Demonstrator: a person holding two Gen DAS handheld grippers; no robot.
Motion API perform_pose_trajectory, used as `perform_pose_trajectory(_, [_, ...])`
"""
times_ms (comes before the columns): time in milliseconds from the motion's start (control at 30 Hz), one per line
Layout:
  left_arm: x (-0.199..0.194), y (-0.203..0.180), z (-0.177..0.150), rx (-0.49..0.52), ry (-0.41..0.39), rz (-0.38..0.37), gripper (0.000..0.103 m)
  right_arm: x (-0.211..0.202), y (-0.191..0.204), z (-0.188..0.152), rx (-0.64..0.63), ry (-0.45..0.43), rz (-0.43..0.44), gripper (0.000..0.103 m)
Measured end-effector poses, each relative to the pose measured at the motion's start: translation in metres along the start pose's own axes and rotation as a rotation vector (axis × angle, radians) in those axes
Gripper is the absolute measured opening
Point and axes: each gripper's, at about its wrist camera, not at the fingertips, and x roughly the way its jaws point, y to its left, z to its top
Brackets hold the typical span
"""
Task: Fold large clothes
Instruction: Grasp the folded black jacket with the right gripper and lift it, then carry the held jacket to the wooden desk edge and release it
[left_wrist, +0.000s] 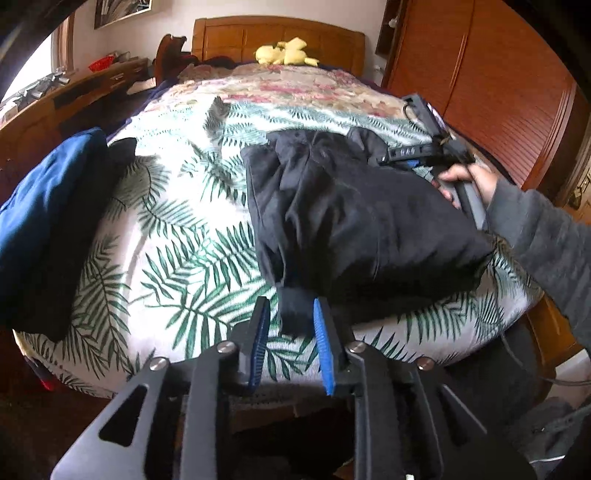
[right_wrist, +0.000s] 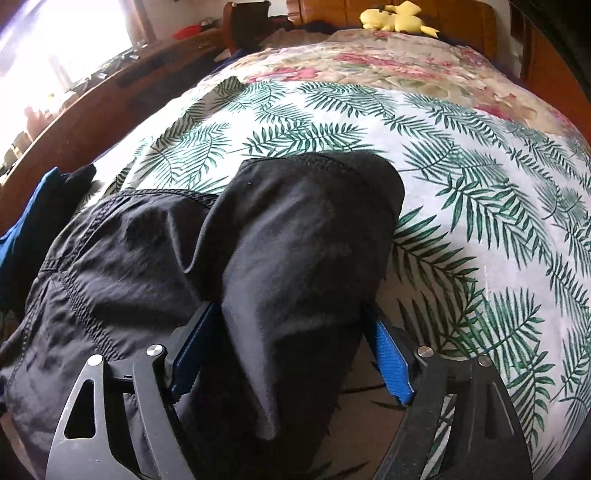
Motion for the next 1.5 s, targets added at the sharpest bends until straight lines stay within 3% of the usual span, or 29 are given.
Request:
perform_pose_trajectory(233, [0.026,0.008,-0.001,-0.058,0.033,-0.02,0.026,0.012,-0.013,0.002,0.069,0.038,0.072,0.085])
perform_pose_trajectory(600, [0.048,-0.002,-0.001,-0.046,0.078,-0.035,0.029,0.022,-0.018,0.001,0.085,0.078,0.103,0.086])
perform_pose_trajectory(900, [0.058,0.004,-0.005,-0.089,0.067,-0.061,0.03,0.026,-0.02,0.0,0.119,0.089,0.128,0.086])
perform_pose_trajectory(933, [0.058,0.003,-0.004,-0.081,0.063,-0.063,0.03,0.025,-0.02,-0.001,0.127,0.087,0.139,0.083])
perform_pose_trajectory(967, [0.058,0.003,-0.004,-0.074,0.056,-0.068,0.027,0.023,-0.02,-0.001,0.132,0.08,0.159,0.072])
perform_pose_trajectory(1067, [0.056,0.004,-0.002,-0.077,0.032,-0.094,0.008,0.013,-0.015,-0.001,0.116,0.049,0.161,0.055])
perform_pose_trajectory(1267, [0.025,0.011,0.01,-0.097,-0.1,-0.09,0.005,-0.027,-0.001,0.005,0.076,-0.095,0.163,0.033])
perform_pose_trajectory(1300, [0.02,0.013,0.013,-0.099,-0.122,-0.082,0.004,-0.035,0.004,0.008,0.072,-0.121,0.166,0.022])
perform_pose_trajectory(1500, [-0.022,0.056,0.039,-0.132,-0.244,0.016,0.003,-0.071,0.06,0.035,-0.005,-0.252,0.19,0.018])
